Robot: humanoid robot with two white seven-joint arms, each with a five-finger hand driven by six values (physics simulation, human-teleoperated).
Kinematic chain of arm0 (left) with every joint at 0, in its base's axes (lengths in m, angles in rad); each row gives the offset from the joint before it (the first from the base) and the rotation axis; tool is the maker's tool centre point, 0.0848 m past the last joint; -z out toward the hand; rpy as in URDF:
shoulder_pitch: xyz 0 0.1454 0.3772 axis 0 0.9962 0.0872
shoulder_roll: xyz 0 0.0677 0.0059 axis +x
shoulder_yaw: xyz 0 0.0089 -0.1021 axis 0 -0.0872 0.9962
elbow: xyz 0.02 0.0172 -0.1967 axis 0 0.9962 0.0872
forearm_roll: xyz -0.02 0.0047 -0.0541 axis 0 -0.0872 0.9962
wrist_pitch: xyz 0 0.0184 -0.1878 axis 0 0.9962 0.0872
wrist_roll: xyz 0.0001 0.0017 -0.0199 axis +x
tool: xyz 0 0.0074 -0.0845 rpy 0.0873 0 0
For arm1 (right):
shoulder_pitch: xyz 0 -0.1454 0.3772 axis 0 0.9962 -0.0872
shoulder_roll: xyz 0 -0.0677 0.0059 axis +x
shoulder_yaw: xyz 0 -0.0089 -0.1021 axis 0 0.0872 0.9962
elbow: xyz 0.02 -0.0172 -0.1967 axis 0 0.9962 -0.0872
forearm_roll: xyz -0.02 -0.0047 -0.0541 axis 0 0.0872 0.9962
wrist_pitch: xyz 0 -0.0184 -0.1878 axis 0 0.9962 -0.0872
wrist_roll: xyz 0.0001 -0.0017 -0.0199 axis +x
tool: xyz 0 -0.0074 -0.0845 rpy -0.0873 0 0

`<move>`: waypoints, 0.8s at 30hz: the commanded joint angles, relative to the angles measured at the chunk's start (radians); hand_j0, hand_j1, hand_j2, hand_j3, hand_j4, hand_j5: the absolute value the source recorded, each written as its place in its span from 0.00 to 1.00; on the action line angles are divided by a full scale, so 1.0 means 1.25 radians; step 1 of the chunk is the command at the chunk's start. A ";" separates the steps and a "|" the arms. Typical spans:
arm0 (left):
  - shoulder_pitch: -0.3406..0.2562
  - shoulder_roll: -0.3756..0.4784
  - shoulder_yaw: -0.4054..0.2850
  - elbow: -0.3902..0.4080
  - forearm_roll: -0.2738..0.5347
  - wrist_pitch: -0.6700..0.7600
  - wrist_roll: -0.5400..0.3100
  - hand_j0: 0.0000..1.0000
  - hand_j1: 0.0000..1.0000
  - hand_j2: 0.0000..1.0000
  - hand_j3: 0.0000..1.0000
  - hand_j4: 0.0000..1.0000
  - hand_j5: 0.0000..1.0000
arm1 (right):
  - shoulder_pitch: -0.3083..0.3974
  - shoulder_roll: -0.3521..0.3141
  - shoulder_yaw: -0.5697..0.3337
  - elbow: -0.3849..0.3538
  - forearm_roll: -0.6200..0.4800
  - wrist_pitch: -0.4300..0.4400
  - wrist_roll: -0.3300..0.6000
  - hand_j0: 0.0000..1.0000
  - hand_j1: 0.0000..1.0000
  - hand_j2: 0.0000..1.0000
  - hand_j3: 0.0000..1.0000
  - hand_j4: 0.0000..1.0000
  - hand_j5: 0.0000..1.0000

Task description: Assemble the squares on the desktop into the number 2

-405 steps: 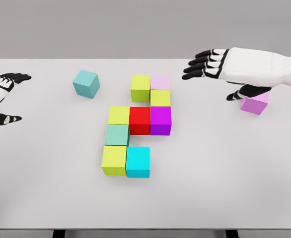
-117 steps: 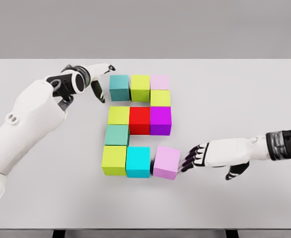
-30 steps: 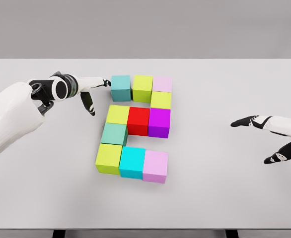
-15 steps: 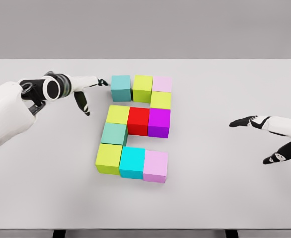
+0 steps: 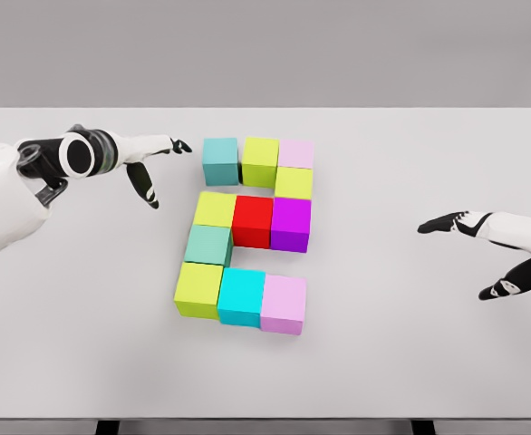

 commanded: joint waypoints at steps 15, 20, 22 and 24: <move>0.002 0.000 -0.024 0.001 0.022 -0.001 0.000 1.00 1.00 1.00 1.00 1.00 1.00 | 0.006 0.003 -0.005 0.026 0.006 0.002 0.000 1.00 1.00 1.00 1.00 1.00 1.00; 0.000 -0.004 -0.024 0.000 0.022 -0.001 0.000 1.00 1.00 1.00 1.00 1.00 1.00 | 0.007 0.003 -0.006 0.026 0.006 0.002 0.000 1.00 1.00 1.00 1.00 1.00 1.00; 0.000 -0.007 -0.023 0.000 0.022 -0.001 0.000 1.00 1.00 1.00 1.00 1.00 1.00 | 0.006 0.003 -0.008 0.039 0.008 0.002 0.000 1.00 1.00 1.00 1.00 1.00 1.00; 0.000 -0.007 -0.023 0.000 0.022 -0.001 0.000 1.00 1.00 1.00 1.00 1.00 1.00 | 0.006 0.002 -0.008 0.039 0.008 0.002 0.000 1.00 1.00 1.00 1.00 1.00 1.00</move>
